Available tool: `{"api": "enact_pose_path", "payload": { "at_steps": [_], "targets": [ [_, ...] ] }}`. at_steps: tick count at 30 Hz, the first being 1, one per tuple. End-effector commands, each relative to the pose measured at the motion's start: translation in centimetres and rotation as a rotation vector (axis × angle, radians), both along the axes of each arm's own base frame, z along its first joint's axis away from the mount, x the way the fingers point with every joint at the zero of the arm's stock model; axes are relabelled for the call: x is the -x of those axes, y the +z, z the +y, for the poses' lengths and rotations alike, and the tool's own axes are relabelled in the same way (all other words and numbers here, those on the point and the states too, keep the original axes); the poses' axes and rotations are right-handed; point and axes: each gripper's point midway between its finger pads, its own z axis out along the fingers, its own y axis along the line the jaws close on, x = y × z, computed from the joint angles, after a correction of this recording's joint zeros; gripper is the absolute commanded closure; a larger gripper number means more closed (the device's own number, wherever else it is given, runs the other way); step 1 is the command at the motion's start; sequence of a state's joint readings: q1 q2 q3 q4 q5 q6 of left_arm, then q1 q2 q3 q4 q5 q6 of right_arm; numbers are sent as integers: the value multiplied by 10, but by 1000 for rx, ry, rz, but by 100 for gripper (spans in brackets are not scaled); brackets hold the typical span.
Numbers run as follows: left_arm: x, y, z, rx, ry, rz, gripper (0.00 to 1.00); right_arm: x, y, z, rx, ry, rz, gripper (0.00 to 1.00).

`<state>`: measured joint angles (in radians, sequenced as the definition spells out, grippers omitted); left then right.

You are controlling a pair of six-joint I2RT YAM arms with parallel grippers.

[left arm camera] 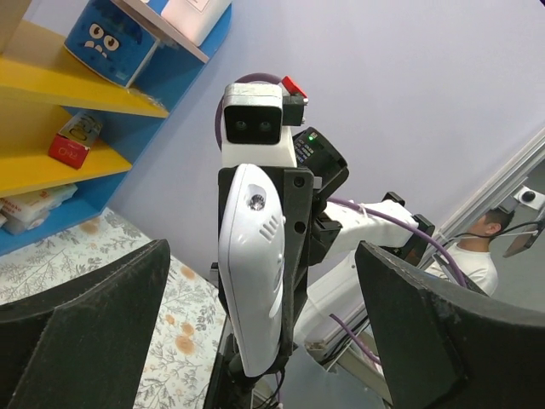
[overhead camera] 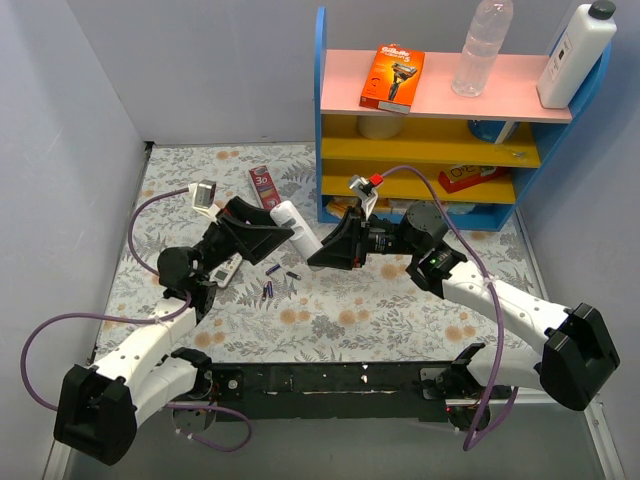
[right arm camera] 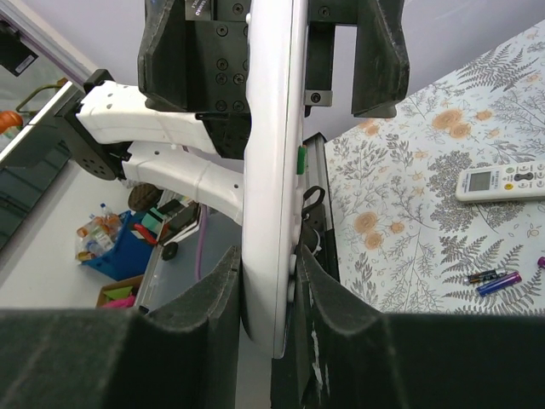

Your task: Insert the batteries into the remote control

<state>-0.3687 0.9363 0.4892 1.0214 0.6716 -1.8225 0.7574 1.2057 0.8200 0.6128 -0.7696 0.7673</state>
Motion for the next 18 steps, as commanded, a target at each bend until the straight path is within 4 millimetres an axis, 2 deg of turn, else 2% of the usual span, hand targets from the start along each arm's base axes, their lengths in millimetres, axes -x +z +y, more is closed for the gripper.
{"api": "enact_pose_path", "payload": {
  "at_steps": [1,6,9,13,14,16,18],
  "targets": [
    [7,19,-2,27,-35,-60,12,2,18,1,-62,29,-44,99],
    [7,17,-5,30,-48,-57,21,-1,16,3,-61,18,-37,99],
    [6,15,-6,28,-45,-54,32,-3,14,4,-60,16,-33,99],
    [2,12,-4,36,-23,-41,52,-5,11,6,-53,18,-23,99],
    [1,11,-4,39,-15,-36,63,-6,10,7,-51,17,-21,99],
    [-4,11,-1,46,17,-22,71,-7,8,8,-44,14,-17,99],
    [-8,8,-1,41,36,-4,82,-8,6,8,-38,10,-16,91]
  ]
}}
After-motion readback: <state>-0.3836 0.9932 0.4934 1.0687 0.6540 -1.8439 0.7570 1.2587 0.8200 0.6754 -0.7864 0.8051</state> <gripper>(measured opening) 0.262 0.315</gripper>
